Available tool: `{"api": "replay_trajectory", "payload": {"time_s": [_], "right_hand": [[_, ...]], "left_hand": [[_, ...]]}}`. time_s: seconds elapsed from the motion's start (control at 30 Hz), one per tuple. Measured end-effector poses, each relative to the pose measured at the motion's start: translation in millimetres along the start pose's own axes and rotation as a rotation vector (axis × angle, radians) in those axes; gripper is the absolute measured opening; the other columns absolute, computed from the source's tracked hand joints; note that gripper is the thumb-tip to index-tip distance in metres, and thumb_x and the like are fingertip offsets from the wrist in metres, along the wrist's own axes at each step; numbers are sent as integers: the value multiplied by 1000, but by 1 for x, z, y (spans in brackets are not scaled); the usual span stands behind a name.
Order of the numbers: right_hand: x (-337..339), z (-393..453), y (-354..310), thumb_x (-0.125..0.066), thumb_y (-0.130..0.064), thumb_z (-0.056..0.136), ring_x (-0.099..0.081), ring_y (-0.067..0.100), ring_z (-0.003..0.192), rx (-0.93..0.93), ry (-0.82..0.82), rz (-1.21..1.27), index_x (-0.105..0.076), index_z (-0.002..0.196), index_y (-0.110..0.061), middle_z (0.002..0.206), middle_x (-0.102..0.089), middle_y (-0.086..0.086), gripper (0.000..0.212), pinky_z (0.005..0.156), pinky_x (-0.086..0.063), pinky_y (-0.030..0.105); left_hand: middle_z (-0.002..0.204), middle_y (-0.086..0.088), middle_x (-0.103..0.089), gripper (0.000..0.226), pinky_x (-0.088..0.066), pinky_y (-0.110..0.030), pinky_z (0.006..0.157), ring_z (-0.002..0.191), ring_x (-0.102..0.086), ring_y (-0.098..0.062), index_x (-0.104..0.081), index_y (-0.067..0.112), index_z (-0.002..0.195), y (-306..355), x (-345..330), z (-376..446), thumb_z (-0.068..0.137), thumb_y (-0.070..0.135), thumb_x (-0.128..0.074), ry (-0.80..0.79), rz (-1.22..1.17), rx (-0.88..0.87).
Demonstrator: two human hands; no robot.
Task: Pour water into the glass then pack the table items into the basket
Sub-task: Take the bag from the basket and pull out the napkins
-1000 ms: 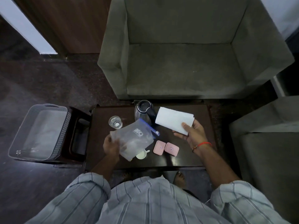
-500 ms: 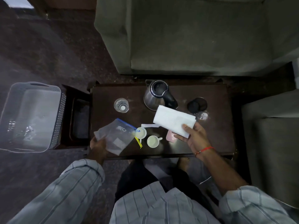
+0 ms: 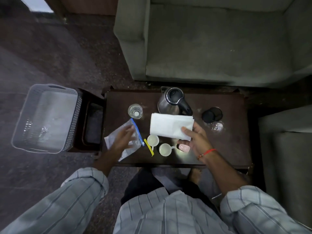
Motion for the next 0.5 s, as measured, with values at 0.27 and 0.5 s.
{"api": "replay_trajectory", "payload": {"time_s": [0.27,0.5], "right_hand": [[-4,-47,-73,-59,-36,95,-63,29,108,79,-175,-15,-61,125,-15,123,-65,12,37,85,-55,52],[32,-77,-133,-47,-17,94,-62,28,109,216,-194,262,-54,135,-8,124,-65,12,42,81,-57,43]], "left_hand": [[144,-22,-58,88,-54,-68,89,126,-58,-52,-53,22,146,92,-136,-118,90,83,-25,-642,-438,-22],[136,-19,-65,70,-62,-52,85,119,-67,-37,-54,11,143,145,-164,-152,91,58,-54,-435,-356,-331]]}}
Point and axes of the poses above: each hand's wrist, its own z-axis towards the middle knuckle, its own x-axis out of the back of the hand, y = z × x, the point moved 9 cm from there along z, towards the middle knuckle
